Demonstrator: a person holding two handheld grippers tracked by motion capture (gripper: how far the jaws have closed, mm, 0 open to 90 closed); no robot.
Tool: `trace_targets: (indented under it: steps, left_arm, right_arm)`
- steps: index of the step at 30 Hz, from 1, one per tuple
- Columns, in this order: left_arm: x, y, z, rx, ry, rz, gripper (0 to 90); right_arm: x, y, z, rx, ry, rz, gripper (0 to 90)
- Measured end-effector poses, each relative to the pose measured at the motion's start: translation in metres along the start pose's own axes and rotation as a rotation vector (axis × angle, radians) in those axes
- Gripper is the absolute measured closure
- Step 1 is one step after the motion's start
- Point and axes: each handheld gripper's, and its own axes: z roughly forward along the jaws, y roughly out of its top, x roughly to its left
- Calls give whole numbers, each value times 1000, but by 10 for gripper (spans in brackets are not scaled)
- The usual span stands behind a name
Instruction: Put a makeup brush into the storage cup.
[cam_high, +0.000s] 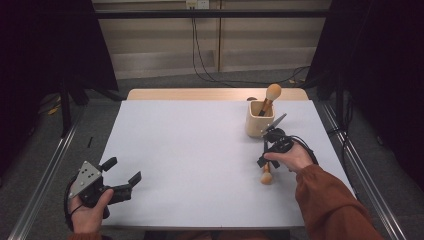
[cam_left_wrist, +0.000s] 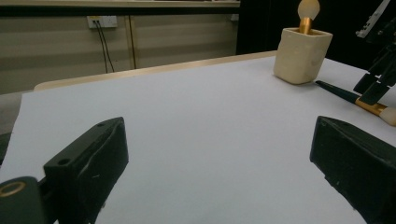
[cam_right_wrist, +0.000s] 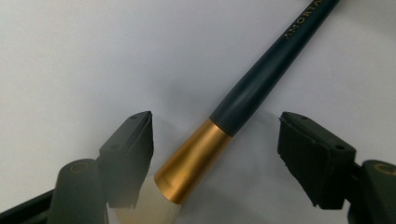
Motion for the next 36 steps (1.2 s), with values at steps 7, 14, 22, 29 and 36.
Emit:
trace_targets:
  steps: [7,14,22,29,36]
  left_arm:
    - [-2,0,2,6,-7,7,43]
    - [-3,-1,2,16,-11,14,43]
    - [-3,-1,1,15,-12,13,44]
    - [-2,-1,1,15,-11,11,43]
    - [-2,-1,1,17,-8,10,43]
  right_arm:
    - [2,2,6,20,-2,10,394]
    - [5,1,8,39,-37,17,481]
    - [6,-1,8,67,-77,-3,624]
    - [2,-3,6,81,-70,5,730]
    - [1,-6,5,65,-67,-25,738]
